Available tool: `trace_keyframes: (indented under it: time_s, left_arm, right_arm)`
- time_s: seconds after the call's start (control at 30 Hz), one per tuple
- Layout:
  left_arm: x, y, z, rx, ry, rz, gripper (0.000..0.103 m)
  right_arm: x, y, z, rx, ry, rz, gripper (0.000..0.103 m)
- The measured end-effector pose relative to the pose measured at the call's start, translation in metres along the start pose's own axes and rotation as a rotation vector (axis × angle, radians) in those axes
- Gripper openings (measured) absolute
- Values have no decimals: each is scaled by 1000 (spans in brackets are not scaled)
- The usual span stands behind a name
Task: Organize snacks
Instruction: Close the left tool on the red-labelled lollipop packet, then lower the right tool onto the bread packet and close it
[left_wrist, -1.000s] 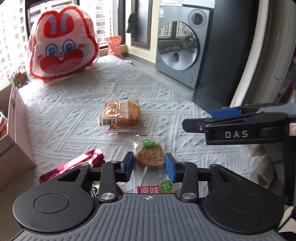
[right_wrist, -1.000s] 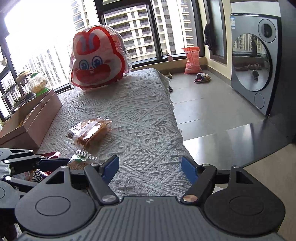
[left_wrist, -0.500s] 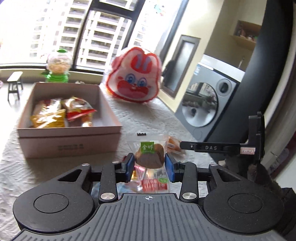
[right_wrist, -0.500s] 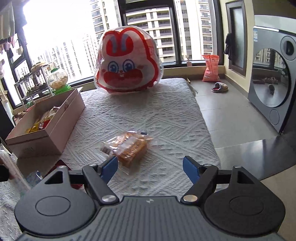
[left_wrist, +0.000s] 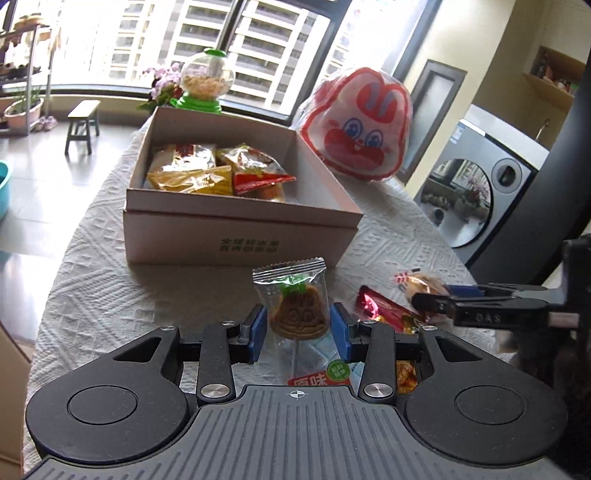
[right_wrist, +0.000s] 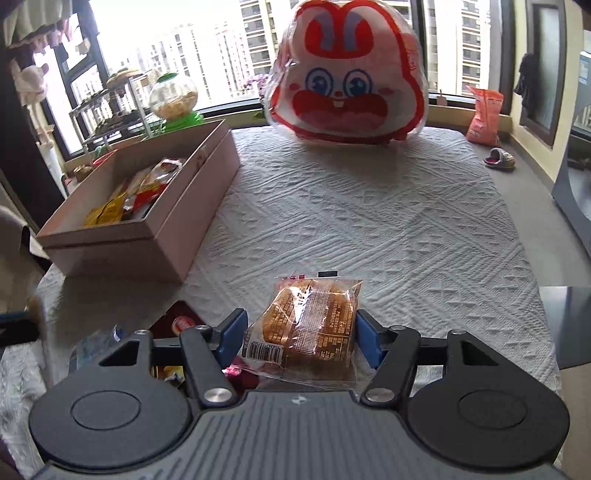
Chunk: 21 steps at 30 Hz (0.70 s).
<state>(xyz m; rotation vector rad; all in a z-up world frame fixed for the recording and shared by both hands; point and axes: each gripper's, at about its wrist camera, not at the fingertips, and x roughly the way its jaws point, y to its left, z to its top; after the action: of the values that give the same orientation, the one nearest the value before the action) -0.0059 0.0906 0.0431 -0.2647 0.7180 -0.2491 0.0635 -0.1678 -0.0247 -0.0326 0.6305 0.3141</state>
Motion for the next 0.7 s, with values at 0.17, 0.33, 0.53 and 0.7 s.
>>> trace_keyframes:
  time_s: [0.17,0.33,0.53,0.7]
  left_arm:
    - [20,-13,-10,95,34,56,45]
    - [13,-3,-18,64,70,-8,44]
    - [-8,19,-37,-14,13,9,42]
    - [-12,31,-56,-8,-109,-23,38]
  right_arm:
    - [-30,14,-28,-121,-31,-36,63]
    - [-37,4,-46,-141,-4,-86,75]
    - [-37,-10,-59,-55,-60,-79,87]
    - [-35,-10,-60,-53,-59,-86,92]
